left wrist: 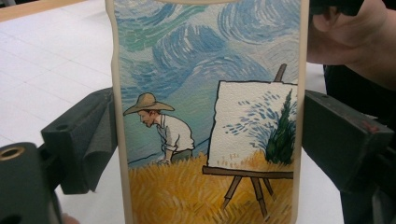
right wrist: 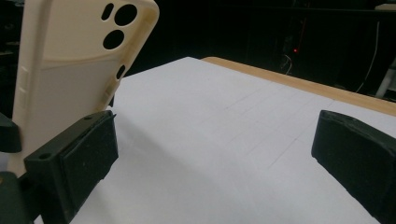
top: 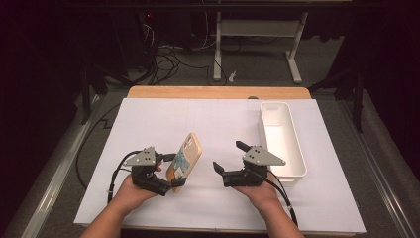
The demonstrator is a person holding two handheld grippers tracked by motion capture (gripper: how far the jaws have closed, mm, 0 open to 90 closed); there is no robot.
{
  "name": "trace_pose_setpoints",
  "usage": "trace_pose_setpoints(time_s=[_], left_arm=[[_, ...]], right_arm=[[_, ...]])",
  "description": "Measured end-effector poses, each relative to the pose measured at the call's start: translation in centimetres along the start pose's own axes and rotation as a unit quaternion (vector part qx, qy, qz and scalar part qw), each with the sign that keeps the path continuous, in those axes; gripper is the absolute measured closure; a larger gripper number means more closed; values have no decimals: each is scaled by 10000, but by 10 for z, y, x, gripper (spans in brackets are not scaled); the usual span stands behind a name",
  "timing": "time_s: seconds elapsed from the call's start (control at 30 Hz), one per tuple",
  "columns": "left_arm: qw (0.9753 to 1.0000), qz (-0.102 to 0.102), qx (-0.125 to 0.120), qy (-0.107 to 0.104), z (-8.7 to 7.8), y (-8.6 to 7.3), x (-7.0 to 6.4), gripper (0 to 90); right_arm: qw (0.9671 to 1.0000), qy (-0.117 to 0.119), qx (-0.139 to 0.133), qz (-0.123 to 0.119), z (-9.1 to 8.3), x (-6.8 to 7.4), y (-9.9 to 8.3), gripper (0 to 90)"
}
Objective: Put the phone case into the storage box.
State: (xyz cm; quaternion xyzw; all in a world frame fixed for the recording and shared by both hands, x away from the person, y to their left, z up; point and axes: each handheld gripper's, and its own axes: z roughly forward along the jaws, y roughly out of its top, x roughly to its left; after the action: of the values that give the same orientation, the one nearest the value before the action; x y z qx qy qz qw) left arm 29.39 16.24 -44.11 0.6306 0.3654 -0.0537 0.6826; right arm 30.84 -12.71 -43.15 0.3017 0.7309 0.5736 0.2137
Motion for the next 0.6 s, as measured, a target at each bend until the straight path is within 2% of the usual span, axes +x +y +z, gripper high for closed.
trace_pose_setpoints(time_s=[0.33, 0.47, 0.6], left_arm=[[9997, 22, 180, -145, -1, -3, -1, 115], [9992, 18, 290, -259, -1, -5, -2, 115], [9985, 18, 385, -379, -1, -6, -4, 115]], right_arm=[[9997, 225, 38, -53, -1, 2, 0, 15], [9992, 395, 42, -60, -1, 4, 0, 15], [9977, 664, 45, -92, -1, 5, 1, 14]])
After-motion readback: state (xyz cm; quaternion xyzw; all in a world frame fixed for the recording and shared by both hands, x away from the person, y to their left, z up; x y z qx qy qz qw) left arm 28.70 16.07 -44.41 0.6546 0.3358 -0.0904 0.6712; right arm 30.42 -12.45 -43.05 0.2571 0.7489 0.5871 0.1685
